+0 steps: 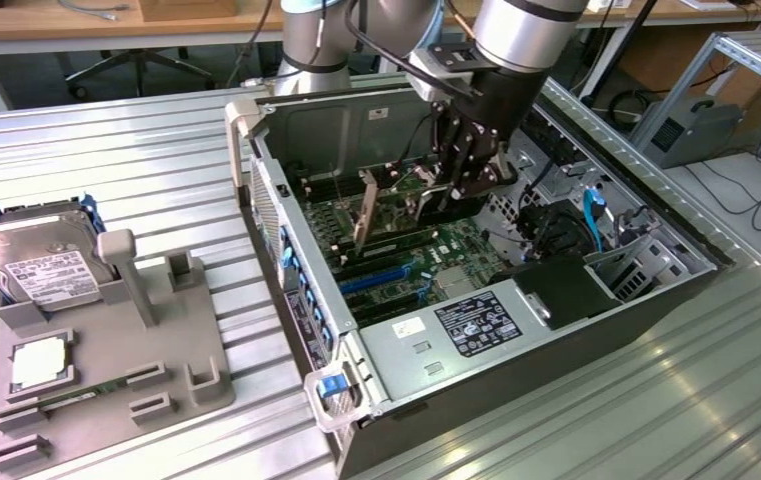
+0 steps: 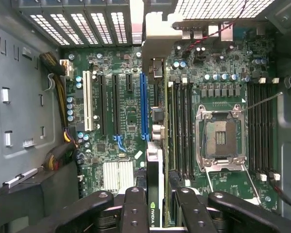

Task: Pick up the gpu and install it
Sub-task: 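Insert the gpu into the slot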

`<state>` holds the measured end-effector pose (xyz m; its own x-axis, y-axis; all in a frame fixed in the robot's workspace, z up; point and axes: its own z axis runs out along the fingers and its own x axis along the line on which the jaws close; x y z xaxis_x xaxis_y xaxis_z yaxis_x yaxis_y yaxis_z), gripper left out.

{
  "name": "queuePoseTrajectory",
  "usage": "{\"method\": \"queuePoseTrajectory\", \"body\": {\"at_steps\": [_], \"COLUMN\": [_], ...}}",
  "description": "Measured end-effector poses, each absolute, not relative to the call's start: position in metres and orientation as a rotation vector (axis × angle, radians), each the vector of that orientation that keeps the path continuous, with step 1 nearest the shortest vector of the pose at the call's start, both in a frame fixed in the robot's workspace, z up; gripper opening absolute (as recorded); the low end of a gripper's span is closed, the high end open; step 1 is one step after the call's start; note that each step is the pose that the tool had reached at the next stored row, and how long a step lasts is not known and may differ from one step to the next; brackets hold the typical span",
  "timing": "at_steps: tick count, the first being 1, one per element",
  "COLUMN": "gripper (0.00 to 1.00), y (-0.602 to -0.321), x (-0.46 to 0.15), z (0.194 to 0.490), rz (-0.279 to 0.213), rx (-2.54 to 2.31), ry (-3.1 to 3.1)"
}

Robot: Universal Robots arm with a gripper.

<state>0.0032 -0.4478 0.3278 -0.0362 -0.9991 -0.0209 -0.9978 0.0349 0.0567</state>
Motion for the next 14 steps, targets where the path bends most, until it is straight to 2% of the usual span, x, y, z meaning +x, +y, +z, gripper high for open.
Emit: {"method": "queuePoseTrajectory", "body": {"at_steps": [14], "gripper": [0.27], "y": [-0.448], "x": [-0.008], "z": [0.321], "rz": [-0.086], "rx": [2.164], "ry": [-2.242]}}
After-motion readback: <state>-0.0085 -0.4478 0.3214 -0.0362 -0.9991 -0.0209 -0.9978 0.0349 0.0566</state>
